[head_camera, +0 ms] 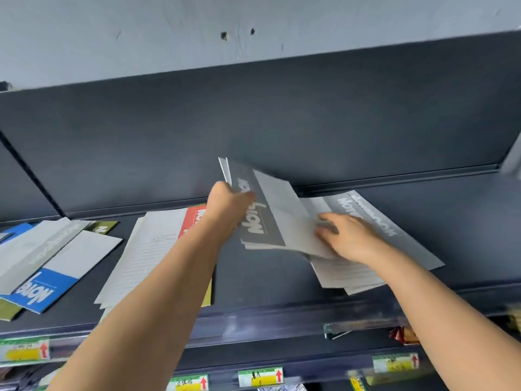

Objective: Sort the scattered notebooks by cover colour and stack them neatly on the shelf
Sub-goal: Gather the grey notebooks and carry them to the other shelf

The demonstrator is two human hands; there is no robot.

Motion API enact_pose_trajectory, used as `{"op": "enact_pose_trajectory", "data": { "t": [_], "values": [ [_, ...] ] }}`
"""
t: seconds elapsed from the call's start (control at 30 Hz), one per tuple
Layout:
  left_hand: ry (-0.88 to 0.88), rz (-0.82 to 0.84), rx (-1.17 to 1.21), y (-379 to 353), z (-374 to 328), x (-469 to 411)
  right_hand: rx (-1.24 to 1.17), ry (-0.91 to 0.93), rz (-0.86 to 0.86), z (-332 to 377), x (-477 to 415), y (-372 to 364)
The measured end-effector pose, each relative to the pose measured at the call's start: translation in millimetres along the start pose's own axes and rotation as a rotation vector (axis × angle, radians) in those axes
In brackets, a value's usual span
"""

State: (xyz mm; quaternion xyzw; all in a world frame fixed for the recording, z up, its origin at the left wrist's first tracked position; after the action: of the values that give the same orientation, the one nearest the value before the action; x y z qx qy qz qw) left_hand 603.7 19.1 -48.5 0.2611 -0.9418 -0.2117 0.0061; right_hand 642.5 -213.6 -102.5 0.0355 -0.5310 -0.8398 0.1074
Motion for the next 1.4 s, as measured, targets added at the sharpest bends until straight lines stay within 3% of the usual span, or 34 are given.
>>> {"op": "enact_pose_trajectory", "data": {
  "t": [0.17,0.3,0.4,0.5,0.6,0.73,0.9,1.07,1.23,1.4],
  "values": [
    [-0.034,-0.022,0.117,-28.0,-27.5,20.7,-0.243,-0.061,-0.152,-46.7,-4.6,57.4],
    [-0.165,-0.135,0.012,-38.9,-52.4,25.2,-0.167,-0.093,0.011,-81.5,-1.2,63.6],
    [-0.230,-0.124,0.007,-45.0,-78.7,28.6,-0.163,-0.119,0.095,-95.9,-6.0,53.9],
    [-0.171,-0.070,0.082,-70.2,-80.9,37.6,-0.323,-0.136,0.020,-107.6,-12.1,61.4],
    [0.010,-0.022,0.168,-109.9,-47.3,45.1,-0.436,-0.168,-0.094,-125.4,-14.0,75.1],
    [0.177,0.024,0.090,-149.3,4.2,49.4,-0.270,-0.158,-0.087,-139.1,-10.7,78.6],
    [0.163,0.126,-0.198,-148.9,3.1,50.8,0.065,-0.152,0.044,-130.8,-4.5,63.4],
    [0.335,0.203,0.056,-152.2,-3.9,55.2,0.128,-0.103,0.070,-116.3,2.3,52.0],
    [0.372,0.229,0.076,-154.3,-0.6,54.7,0.195,-0.069,0.053,-111.2,5.1,46.3],
    [0.240,0.293,0.016,-163.7,-7.2,62.0,0.086,-0.075,0.056,-120.9,7.7,47.7]
  ]
}}
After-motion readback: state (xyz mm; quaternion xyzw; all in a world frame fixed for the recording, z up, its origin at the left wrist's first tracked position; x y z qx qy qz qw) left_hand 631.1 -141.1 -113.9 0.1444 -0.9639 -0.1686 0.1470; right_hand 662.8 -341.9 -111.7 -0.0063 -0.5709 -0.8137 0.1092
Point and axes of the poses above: each hand's wrist, its own x-axis away from the middle knuckle, its own y-axis out of the back of the hand, z = x × y, the point moved 6 cm from there along -x, towards the middle knuckle, and after that the axes turned 5 degrees about -y, right-handed, at the moved point
